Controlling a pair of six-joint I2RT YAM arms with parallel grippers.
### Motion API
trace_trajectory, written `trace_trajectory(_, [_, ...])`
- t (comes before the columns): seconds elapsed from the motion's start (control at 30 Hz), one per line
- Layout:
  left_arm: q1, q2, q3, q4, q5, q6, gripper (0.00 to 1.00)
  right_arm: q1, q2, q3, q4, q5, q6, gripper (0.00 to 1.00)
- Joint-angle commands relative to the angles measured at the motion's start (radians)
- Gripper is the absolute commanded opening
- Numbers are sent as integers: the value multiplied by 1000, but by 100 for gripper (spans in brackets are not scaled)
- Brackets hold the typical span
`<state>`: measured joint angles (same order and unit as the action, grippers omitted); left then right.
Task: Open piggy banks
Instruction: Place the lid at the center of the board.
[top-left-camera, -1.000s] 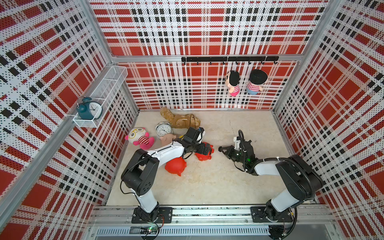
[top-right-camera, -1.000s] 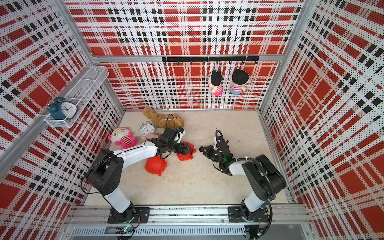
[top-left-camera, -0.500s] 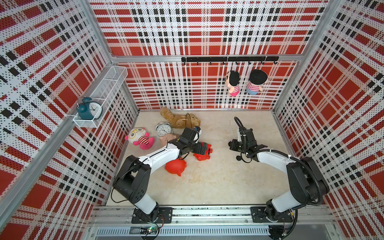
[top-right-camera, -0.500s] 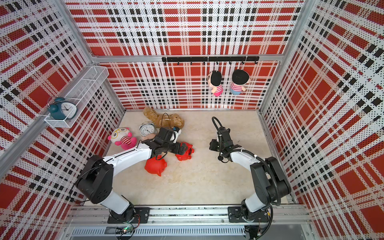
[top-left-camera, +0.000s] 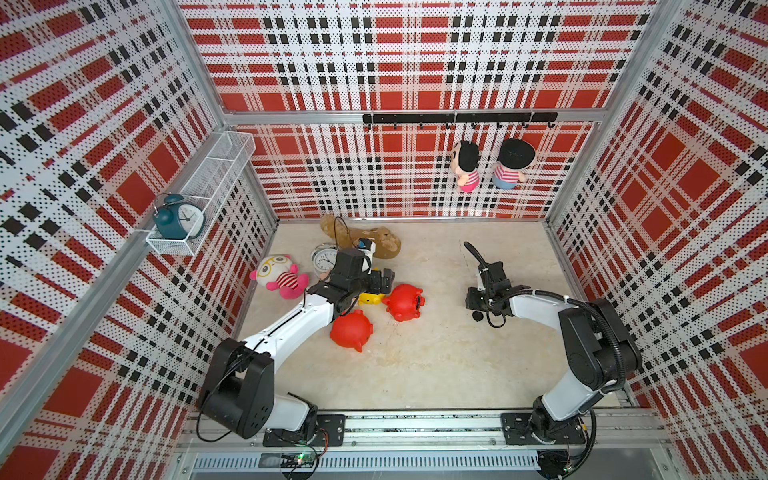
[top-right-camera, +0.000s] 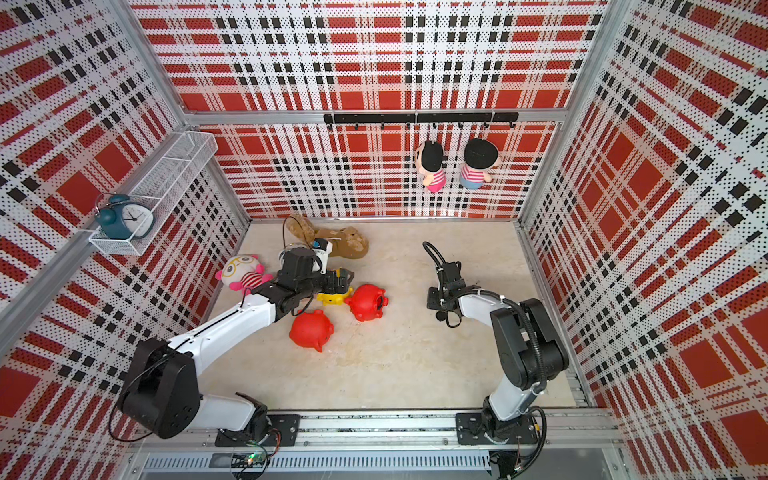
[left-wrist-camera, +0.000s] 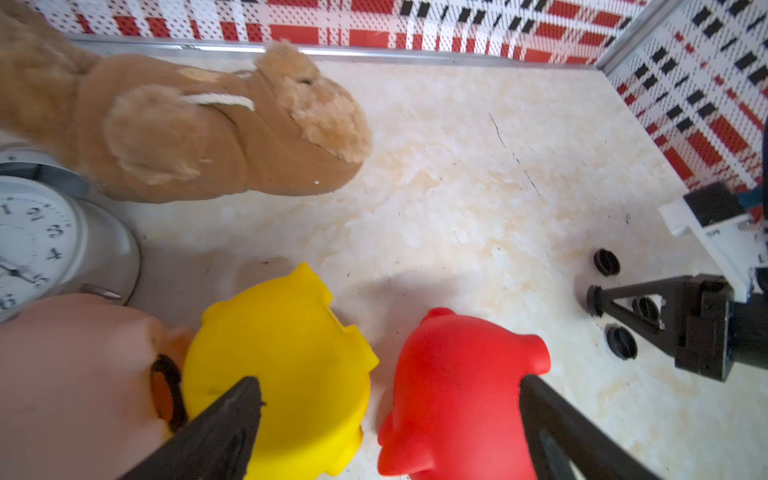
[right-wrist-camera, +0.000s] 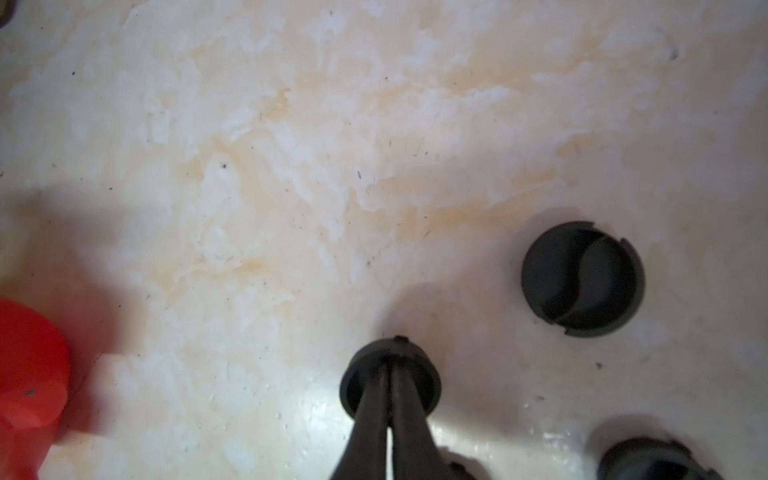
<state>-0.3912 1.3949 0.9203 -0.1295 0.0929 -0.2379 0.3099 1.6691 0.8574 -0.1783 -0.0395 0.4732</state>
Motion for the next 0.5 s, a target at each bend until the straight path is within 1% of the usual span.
trace_trajectory(0.0, [29, -48, -21, 69, 1, -28, 98, -12, -2, 5, -13, 16, -15, 16])
trace_trajectory(0.1, [35, -63, -21, 61, -32, -18, 98, -17, -23, 12, -24, 19, -20, 24])
trace_trajectory(0.23, [44, -86, -24, 51, -106, -1, 98, -30, -93, 7, -21, 54, -37, 26])
trace_trajectory(0.37, [71, -136, -56, 84, -192, 7, 98, -70, -192, -26, 32, 148, -99, 32])
trace_trajectory(0.47, [107, -200, -124, 162, -263, 18, 98, -115, -276, -84, 123, 223, -160, 35])
